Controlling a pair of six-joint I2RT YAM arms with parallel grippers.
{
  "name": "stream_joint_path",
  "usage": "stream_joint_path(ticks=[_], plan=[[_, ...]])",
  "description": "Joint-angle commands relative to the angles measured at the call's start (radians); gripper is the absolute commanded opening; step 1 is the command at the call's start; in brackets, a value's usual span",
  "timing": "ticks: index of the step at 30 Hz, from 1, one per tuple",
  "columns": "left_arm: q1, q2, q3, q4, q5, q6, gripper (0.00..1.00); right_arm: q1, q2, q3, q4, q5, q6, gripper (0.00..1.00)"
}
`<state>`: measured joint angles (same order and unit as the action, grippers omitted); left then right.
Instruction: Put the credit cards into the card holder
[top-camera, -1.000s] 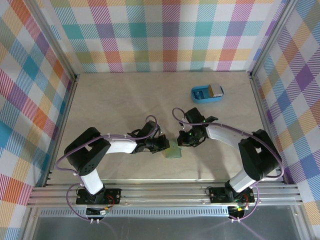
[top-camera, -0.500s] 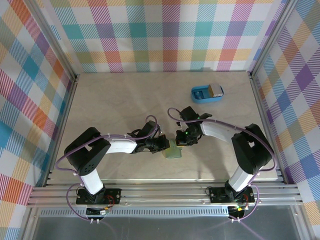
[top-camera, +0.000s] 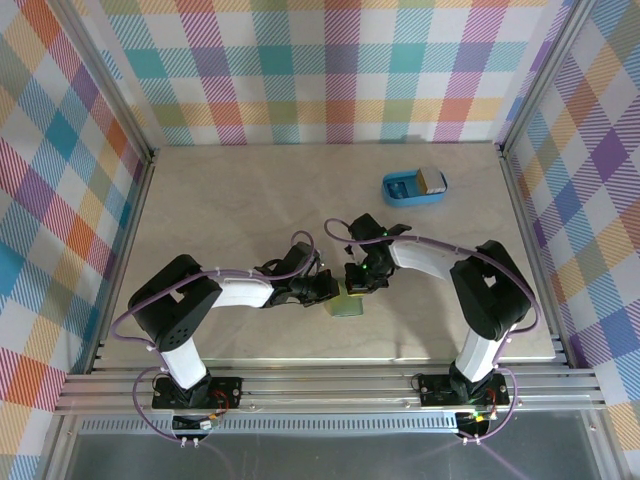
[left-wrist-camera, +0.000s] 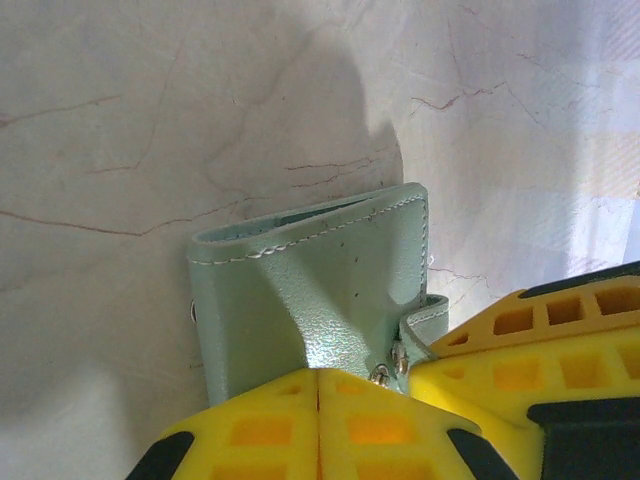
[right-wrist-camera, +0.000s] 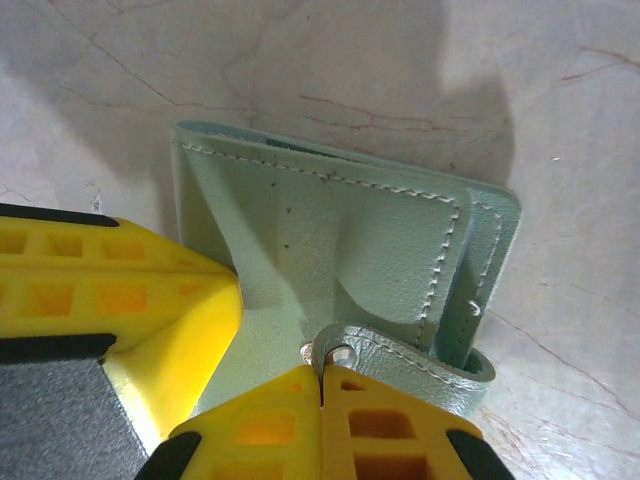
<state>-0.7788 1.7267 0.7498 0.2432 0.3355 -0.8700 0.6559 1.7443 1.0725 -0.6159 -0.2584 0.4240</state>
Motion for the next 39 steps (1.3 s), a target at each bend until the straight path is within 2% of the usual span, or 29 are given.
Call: stream_joint_path(ticks=[1, 11, 29, 33, 35, 39], plan=[[-0.011, -0.006, -0.032, -0.001, -0.013, 0.009, 0.08, 0.019, 0.024, 0.022, -0.046, -0.018, -0.024, 0.0], [-0.012, -0.007, -0.035, 0.001, -0.008, 0.008, 0.08, 0.047, 0.082, 0.081, -0.131, 0.027, -0.028, 0.0], [-0.012, 0.001, -0.053, 0.04, 0.006, 0.005, 0.09, 0.066, 0.197, 0.103, -0.138, 0.077, 0.067, 0.0], [-0.012, 0.002, -0.059, 0.042, 0.004, 0.004, 0.09, 0.061, 0.137, 0.097, -0.116, 0.071, 0.093, 0.0], [-0.012, -0.001, -0.061, 0.033, 0.001, 0.006, 0.09, 0.042, 0.057, 0.1, -0.115, 0.079, 0.118, 0.1], [-0.012, -0.018, -0.042, -0.009, -0.015, 0.032, 0.09, -0.066, -0.162, 0.066, -0.086, 0.061, 0.189, 0.43]])
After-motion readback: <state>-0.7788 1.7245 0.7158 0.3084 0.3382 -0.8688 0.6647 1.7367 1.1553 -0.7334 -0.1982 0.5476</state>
